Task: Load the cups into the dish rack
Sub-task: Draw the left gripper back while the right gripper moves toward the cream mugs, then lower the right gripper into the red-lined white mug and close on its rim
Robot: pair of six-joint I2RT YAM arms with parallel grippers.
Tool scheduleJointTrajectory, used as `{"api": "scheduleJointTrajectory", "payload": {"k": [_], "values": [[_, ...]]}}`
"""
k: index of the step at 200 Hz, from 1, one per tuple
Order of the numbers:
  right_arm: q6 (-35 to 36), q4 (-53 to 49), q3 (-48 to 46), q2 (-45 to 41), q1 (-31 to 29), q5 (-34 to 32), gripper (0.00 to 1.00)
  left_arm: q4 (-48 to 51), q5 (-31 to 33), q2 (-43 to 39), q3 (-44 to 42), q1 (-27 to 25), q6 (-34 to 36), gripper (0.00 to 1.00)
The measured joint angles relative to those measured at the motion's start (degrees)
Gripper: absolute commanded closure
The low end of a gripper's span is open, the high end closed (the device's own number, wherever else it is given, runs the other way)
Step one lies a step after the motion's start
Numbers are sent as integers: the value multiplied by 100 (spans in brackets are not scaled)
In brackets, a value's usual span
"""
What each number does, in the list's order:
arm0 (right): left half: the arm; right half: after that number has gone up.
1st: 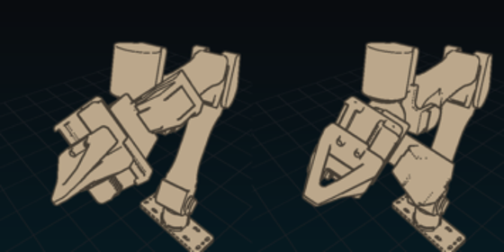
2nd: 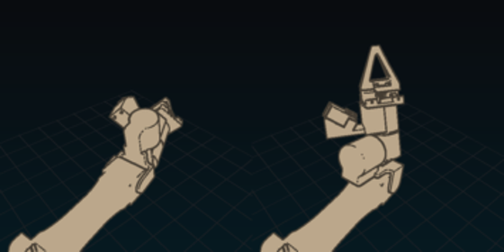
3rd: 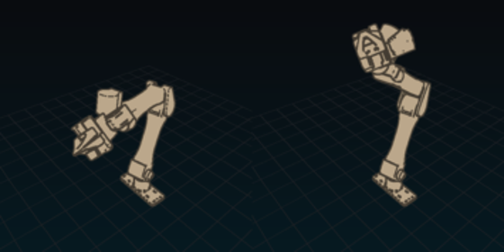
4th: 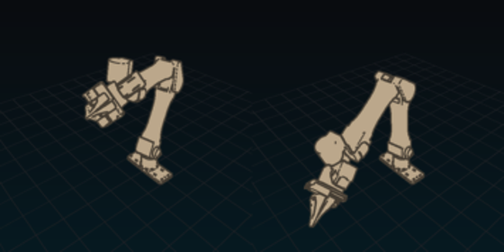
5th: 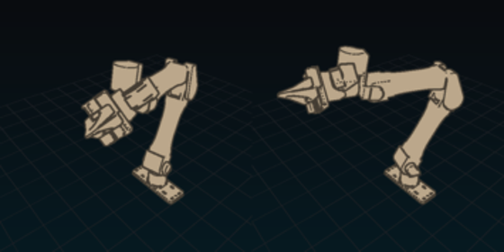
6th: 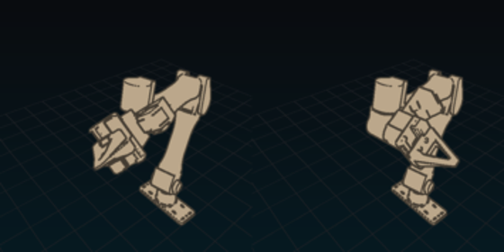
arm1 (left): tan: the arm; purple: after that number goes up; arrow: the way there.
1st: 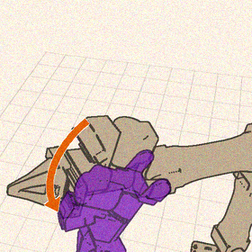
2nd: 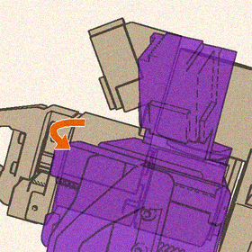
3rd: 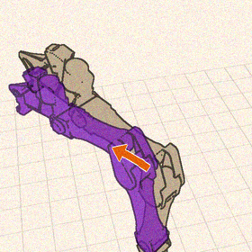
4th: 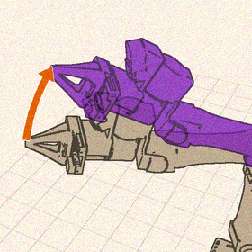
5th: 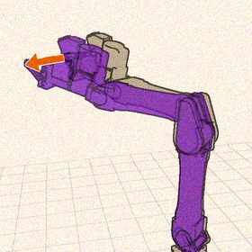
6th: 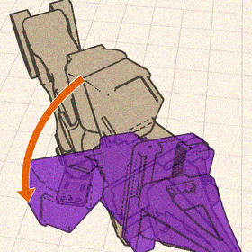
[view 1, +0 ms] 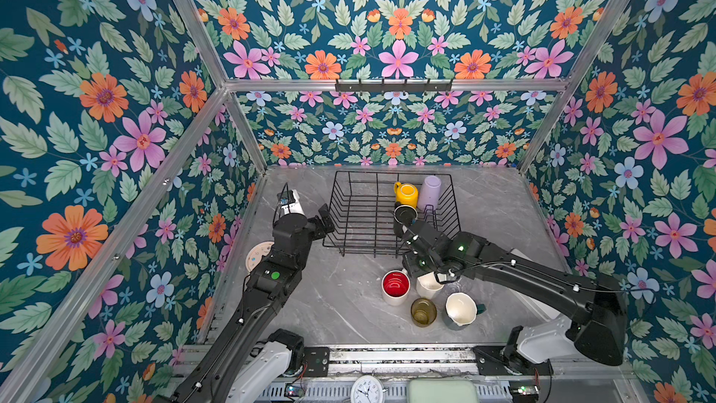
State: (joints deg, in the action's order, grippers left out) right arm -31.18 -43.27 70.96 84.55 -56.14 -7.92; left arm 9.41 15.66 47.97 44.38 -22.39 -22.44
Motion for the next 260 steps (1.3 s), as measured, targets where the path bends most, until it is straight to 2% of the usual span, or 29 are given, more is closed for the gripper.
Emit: {"api": "scheduleJointTrajectory", "payload": {"k": [33,108,187,260], "values": [[-162,-179,199,481,-111,-13,64,116,83,-260,-79,116,155,0],[-859,-323,190,828,-304,15,65,258,129,-575,-94,192,286,0],[-1510,-490,210,938,-444,-411,66,369,138,-881,-232,203,321,0],[-1727,-566,249,1344,-466,-546,66,457,131,-977,-251,203,321,0]]}}
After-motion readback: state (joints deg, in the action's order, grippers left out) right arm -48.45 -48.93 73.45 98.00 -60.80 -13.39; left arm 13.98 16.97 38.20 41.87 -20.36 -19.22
